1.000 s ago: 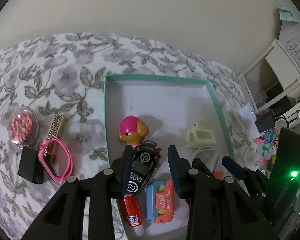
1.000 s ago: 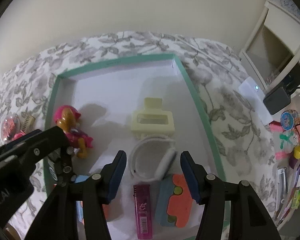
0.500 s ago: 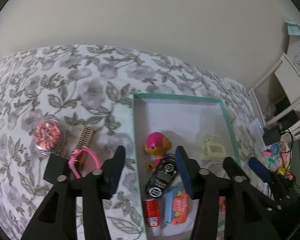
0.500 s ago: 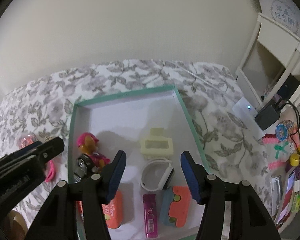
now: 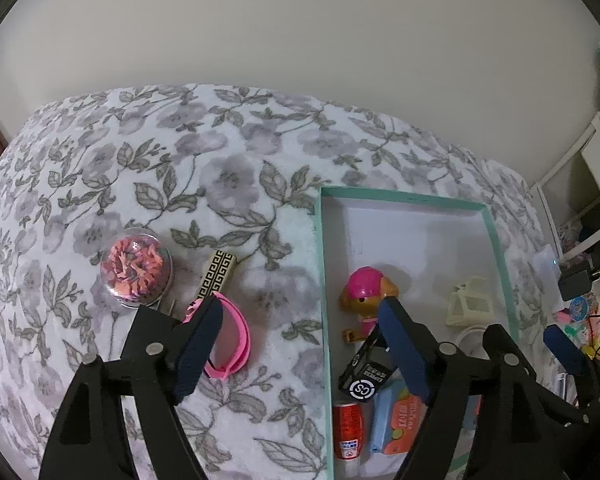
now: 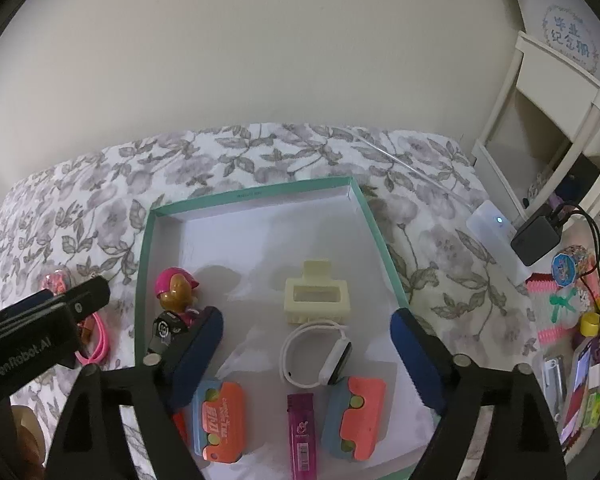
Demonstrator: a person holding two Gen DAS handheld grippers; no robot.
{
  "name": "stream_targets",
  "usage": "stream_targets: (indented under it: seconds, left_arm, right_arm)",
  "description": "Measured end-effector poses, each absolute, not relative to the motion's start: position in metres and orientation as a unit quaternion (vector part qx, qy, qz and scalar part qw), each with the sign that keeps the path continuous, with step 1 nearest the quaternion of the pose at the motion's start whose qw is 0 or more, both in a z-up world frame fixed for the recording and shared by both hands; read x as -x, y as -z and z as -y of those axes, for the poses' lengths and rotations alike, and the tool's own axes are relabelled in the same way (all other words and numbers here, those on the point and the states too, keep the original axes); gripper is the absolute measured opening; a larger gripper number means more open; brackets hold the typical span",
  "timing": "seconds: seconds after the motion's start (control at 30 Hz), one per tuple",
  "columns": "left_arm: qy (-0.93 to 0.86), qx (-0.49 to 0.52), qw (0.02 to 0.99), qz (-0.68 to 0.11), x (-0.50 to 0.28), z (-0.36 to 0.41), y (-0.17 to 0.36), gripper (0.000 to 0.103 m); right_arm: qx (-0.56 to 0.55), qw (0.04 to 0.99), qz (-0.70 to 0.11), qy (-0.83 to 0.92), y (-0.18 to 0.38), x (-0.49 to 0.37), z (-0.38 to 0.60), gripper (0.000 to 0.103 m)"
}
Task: Organize rigid objects
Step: 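Move both open grippers back over the remaining items beside the tray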
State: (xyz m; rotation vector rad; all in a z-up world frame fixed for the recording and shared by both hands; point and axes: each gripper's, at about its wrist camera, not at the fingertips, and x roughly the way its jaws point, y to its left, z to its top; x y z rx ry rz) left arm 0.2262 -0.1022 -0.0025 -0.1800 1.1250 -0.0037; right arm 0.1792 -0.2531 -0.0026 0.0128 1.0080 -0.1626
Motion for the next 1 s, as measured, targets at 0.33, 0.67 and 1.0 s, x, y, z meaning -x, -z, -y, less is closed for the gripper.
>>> stream_targets:
  seconds: [0.33, 0.67, 1.0]
  left_arm:
    - [-0.019, 0.085, 0.846, -0.526, -0.227, 0.095, 0.004, 0.097]
    - [-0.035, 0.082, 0.845, -0.528, -0.227, 0.093, 0.010, 0.102]
    - [-0.035, 0.073, 0.845, -0.529, -0.228, 0.093, 0.004, 0.102]
  right_arm:
    - [-0.001, 0.872, -0.485, 0.071, 0.007, -0.181, 0.249, 0.103]
    - [0.008, 0.867, -0.494, 0.066, 0.015, -0.182, 0.246, 0.103]
    - [0.018, 0.866, -0.493, 0.078, 0.018, -0.181, 0.247, 0.103]
